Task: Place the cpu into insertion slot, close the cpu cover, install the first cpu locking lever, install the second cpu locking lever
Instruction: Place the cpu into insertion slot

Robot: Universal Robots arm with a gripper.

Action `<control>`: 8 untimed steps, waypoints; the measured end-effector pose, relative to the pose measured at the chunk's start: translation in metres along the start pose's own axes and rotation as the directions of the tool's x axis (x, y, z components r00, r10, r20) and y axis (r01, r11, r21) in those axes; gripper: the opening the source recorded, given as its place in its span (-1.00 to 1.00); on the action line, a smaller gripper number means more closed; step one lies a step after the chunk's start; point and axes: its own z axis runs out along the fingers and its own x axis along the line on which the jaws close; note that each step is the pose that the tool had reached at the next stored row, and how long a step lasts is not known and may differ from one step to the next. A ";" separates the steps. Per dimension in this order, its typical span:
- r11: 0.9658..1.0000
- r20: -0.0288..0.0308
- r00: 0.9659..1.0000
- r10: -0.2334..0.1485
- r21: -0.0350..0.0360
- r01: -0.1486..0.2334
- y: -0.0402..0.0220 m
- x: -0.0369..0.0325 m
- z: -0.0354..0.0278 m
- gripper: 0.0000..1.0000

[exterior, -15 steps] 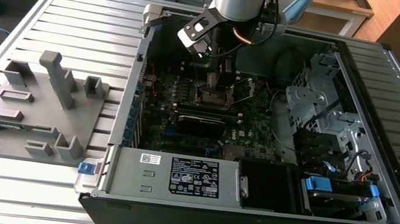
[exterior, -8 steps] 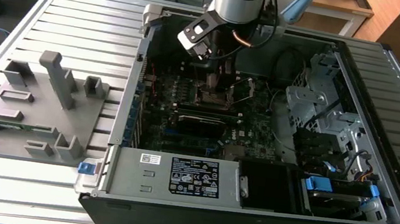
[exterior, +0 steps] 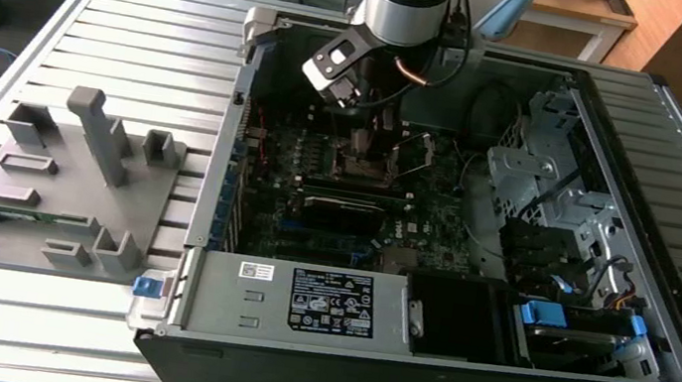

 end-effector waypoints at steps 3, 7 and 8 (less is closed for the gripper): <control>1.000 0.000 1.000 -0.004 0.001 0.004 -0.0003 0.0000 0.0048 0.08; 1.000 0.002 1.000 -0.005 0.003 0.005 -0.0008 0.0002 0.0115 0.08; 1.000 0.003 1.000 -0.005 0.004 0.005 -0.0009 0.0005 0.0129 0.08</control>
